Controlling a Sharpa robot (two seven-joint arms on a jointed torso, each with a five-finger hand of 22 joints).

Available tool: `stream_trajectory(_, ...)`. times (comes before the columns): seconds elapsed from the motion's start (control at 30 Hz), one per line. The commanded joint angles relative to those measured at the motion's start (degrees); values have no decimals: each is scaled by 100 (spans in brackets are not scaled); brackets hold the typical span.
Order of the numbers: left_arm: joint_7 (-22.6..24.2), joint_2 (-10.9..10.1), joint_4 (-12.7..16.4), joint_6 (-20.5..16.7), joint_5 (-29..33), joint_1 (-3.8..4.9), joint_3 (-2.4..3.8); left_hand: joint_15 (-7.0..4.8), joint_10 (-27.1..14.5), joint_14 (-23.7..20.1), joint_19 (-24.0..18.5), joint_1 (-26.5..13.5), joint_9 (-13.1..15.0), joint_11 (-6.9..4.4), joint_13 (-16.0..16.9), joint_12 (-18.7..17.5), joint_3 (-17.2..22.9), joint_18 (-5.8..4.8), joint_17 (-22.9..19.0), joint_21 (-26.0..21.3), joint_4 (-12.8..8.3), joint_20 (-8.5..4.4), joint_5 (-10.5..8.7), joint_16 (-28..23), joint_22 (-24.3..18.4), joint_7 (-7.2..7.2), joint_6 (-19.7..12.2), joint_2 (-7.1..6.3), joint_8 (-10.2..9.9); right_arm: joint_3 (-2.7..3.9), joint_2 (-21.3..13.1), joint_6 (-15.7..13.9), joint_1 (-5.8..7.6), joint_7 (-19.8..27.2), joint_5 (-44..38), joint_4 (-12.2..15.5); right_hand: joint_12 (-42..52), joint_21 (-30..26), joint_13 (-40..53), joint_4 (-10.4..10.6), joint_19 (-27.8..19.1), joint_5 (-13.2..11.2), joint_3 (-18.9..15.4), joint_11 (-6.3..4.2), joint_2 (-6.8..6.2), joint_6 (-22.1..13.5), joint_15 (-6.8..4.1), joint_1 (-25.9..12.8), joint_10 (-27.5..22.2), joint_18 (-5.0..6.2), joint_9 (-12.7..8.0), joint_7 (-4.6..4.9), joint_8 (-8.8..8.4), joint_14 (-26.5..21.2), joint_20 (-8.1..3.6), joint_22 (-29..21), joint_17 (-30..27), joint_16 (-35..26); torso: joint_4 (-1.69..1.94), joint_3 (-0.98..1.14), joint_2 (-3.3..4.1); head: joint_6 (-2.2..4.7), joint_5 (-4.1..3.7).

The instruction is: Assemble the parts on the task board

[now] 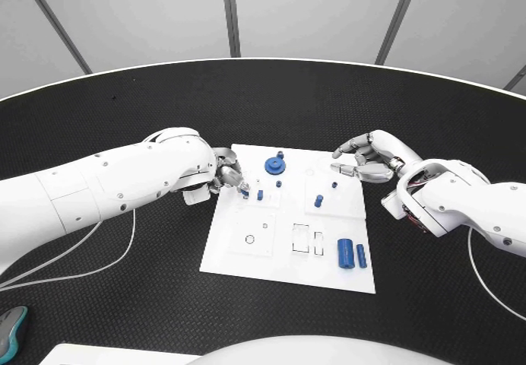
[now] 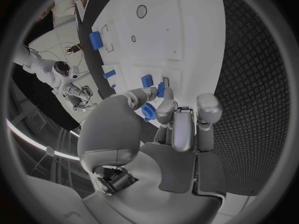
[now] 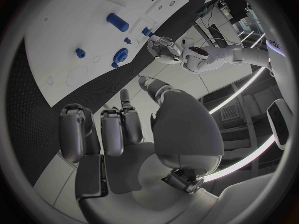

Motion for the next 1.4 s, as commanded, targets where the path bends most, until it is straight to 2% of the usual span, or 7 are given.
stream_trajectory(0.03, -1, 9, -14, 13, -7, -3, -1, -49, 57, 218, 29, 17, -10, -1, 5, 28, 728, -22, 5, 30, -704, -1, 32, 9, 4, -47, 17, 65, 39, 0, 1, 0, 0, 1, 0, 0, -19, -36, 653, 20, 223, 20, 5, -37, 9, -52, -30, -8, 11, 96, -5, -4, 33, 421, -39, 678, 742, -13, 1, 1, 2, -9, -3)
stream_trajectory(1.4, 26, 113, -145, 223, -190, -41, -17, -52, 70, 218, 28, 6, -9, -5, 19, 39, 748, -21, 3, 31, -718, -4, 36, 8, 1, -50, 21, 52, 55, 0, -12, -2, 0, 3, 0, 20, -11, -43, 660, 23, 221, 31, 8, -38, 12, -52, -30, -5, 18, 98, -6, -4, 39, 422, -40, 672, 746, -12, 5, -1, 1, -74, -15)
